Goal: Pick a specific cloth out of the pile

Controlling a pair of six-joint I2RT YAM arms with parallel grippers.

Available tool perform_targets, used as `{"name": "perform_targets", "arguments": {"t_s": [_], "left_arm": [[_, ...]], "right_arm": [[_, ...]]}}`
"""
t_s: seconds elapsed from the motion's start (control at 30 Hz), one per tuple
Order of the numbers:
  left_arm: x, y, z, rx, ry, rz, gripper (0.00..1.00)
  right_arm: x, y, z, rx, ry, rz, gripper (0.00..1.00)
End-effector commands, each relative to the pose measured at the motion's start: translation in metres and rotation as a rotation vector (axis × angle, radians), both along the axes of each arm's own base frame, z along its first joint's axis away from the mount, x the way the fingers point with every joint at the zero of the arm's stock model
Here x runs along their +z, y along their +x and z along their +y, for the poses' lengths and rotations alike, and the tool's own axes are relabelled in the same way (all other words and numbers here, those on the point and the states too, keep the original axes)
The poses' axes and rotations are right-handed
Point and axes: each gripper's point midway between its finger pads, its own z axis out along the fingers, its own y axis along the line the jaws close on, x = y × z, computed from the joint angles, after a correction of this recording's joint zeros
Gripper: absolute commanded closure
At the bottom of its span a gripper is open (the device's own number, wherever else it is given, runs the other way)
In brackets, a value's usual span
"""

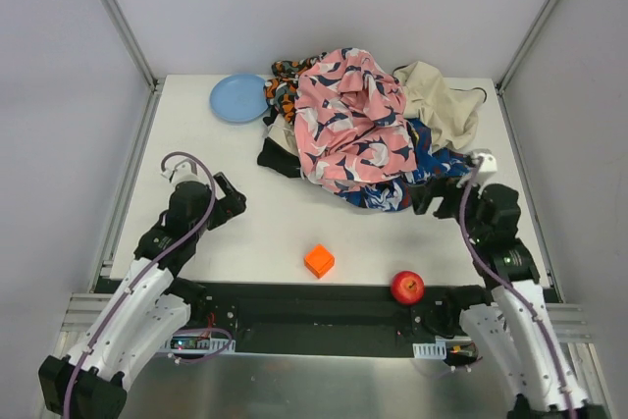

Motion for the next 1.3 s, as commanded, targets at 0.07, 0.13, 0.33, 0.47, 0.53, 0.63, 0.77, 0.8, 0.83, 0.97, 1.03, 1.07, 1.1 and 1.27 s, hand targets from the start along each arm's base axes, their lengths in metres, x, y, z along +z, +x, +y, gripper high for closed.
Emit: {"name": "perform_targets", "arguments": {"t_s": [0.07, 0.13, 0.33, 0.47, 0.53, 0.63, 0.77, 0.8, 0.83, 0.97, 1.03, 1.07, 1.1, 1.27], "left_arm": [[-0.002, 0.015, -0.016, -0.071, -0.011, -0.011, 0.01], [-0.004, 0.018, -0.018, -0.082, -0.014, -0.003, 0.01], [-0.007, 0.021, -0.016, -0.085, -0.039, 0.010, 0.01], [-0.010, 0.022, -0.012, -0.082, -0.054, 0.015, 0.01], [-0.011, 0.022, -0.011, -0.083, -0.066, 0.021, 0.01], [-0.014, 0.024, -0.010, -0.084, -0.077, 0.029, 0.01], [-0.019, 0.027, -0.009, -0.081, -0.095, 0.039, 0.01], [-0.018, 0.028, -0.011, -0.090, -0.106, 0.038, 0.01], [-0.018, 0.029, -0.012, -0.093, -0.111, 0.037, 0.01], [-0.019, 0.039, -0.016, -0.102, -0.138, 0.037, 0.01], [-0.019, 0.046, -0.019, -0.108, -0.164, 0.040, 0.01], [-0.020, 0.049, -0.021, -0.113, -0.173, 0.047, 0.01], [-0.017, 0.054, -0.023, -0.118, -0.181, 0.039, 0.01], [-0.014, 0.079, -0.027, -0.121, -0.194, 0.025, 0.01]], "right_arm": [[0.077, 0.006, 0.101, 0.453, -0.464, -0.252, 0.04], [0.072, 0.007, 0.141, 0.607, -0.691, -0.294, 0.04], [0.016, 0.043, 0.216, 0.905, -1.339, -0.286, 0.04], [-0.021, 0.073, 0.234, 0.962, -1.491, -0.219, 0.04], [-0.038, 0.085, 0.237, 0.979, -1.498, -0.172, 0.04], [-0.067, 0.101, 0.228, 0.992, -1.528, -0.045, 0.04], [-0.109, 0.107, 0.205, 1.031, -1.578, 0.122, 0.04], [-0.117, 0.108, 0.198, 1.035, -1.593, 0.161, 0.04], [-0.123, 0.108, 0.195, 1.042, -1.600, 0.187, 0.04], [-0.133, 0.120, 0.190, 0.999, -1.564, 0.237, 0.01], [-0.132, 0.125, 0.194, 0.974, -1.517, 0.232, 0.13], [-0.130, 0.127, 0.194, 0.952, -1.496, 0.227, 0.21], [-0.127, 0.132, 0.195, 0.918, -1.486, 0.216, 0.34], [-0.080, 0.166, 0.189, 0.630, -1.381, 0.127, 0.99]]}}
